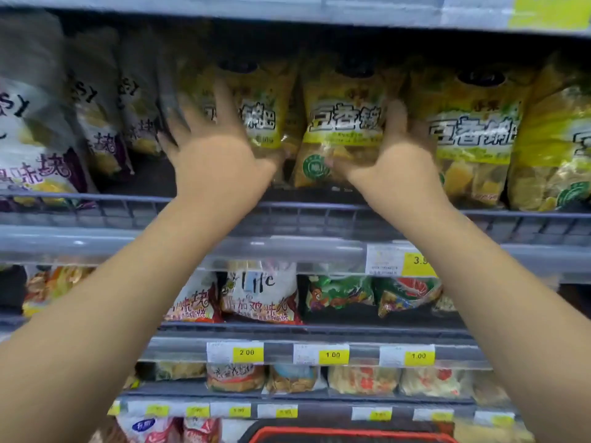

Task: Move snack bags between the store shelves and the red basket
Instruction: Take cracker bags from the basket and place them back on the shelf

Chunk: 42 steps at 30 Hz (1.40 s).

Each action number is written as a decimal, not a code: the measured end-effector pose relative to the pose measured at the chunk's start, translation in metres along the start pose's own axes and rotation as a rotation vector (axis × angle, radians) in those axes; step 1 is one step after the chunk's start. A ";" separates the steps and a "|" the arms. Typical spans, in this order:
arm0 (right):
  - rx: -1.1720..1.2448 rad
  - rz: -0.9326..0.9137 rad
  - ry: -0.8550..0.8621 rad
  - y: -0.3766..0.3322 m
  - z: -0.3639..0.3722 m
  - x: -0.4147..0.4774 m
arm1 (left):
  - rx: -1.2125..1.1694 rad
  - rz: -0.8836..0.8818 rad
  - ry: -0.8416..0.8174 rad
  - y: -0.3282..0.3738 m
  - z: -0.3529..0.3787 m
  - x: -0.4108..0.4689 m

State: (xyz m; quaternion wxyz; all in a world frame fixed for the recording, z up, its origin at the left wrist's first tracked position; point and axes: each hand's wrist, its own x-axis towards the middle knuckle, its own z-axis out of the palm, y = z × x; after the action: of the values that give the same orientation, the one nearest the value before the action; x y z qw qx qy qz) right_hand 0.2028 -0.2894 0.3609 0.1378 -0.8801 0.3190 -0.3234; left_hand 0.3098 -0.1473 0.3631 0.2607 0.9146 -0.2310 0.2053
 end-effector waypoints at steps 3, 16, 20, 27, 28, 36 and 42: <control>-0.015 -0.244 0.267 0.011 0.005 -0.055 | 0.027 0.211 0.193 -0.006 0.006 -0.051; -0.120 -0.194 -0.042 0.134 0.085 -0.291 | -0.032 0.310 -0.214 -0.078 0.120 -0.313; -0.212 -0.074 -0.258 0.179 0.103 -0.354 | 0.064 0.294 -0.418 -0.103 0.151 -0.384; -0.384 0.094 -0.581 0.253 0.137 -0.438 | 0.192 0.244 -0.721 -0.127 0.204 -0.454; -0.401 0.135 -0.616 0.266 0.141 -0.446 | 0.203 0.236 -0.741 -0.127 0.212 -0.460; -0.548 0.374 -0.849 0.360 0.167 -0.496 | 0.312 0.206 -0.876 -0.127 0.281 -0.512; -0.471 0.567 -0.987 0.402 0.181 -0.521 | 0.366 0.137 -0.998 -0.127 0.317 -0.540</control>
State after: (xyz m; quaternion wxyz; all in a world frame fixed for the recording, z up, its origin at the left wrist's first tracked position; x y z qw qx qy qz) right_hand -0.1741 -0.2492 -0.2067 0.1517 -0.8138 0.5019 0.2506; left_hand 0.0210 -0.0619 -0.2005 -0.0584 0.9144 -0.3467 -0.2009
